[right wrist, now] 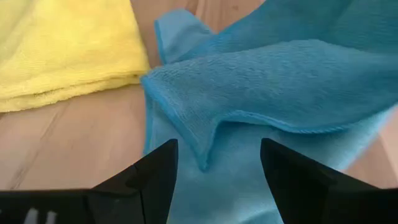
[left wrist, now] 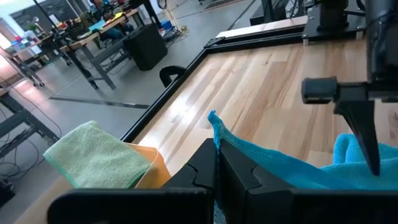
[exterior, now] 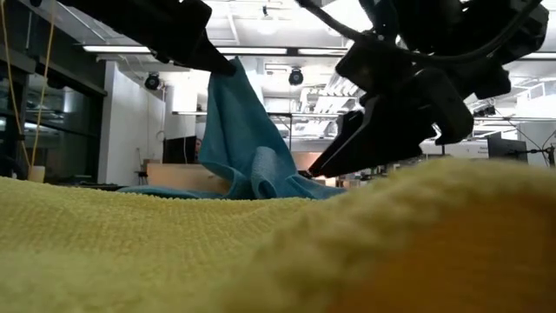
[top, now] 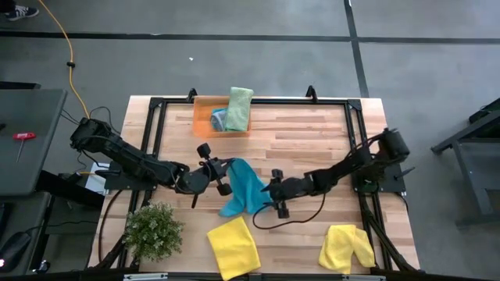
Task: Fold microfiber towels
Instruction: Fold the blue microfiber cloth on the table
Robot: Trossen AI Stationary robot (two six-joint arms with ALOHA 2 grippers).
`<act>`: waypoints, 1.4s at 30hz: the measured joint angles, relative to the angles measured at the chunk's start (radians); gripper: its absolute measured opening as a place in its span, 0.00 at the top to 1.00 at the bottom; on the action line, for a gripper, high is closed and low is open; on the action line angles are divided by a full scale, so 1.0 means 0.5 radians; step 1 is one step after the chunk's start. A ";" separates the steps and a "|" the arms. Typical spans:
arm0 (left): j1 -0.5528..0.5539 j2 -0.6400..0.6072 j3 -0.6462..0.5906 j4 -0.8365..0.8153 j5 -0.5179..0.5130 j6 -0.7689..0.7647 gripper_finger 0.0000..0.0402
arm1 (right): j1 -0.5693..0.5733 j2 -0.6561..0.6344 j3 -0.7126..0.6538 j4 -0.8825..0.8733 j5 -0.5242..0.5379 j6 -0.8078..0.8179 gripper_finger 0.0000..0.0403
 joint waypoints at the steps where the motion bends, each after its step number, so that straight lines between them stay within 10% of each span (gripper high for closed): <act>1: 0.000 0.000 0.000 0.000 0.001 -0.001 1.00 | 0.001 0.025 0.020 -0.001 -0.003 0.000 0.45; 42: 0.001 0.000 0.002 -0.001 0.001 -0.018 1.00 | 0.044 0.216 0.097 0.026 0.008 0.168 0.70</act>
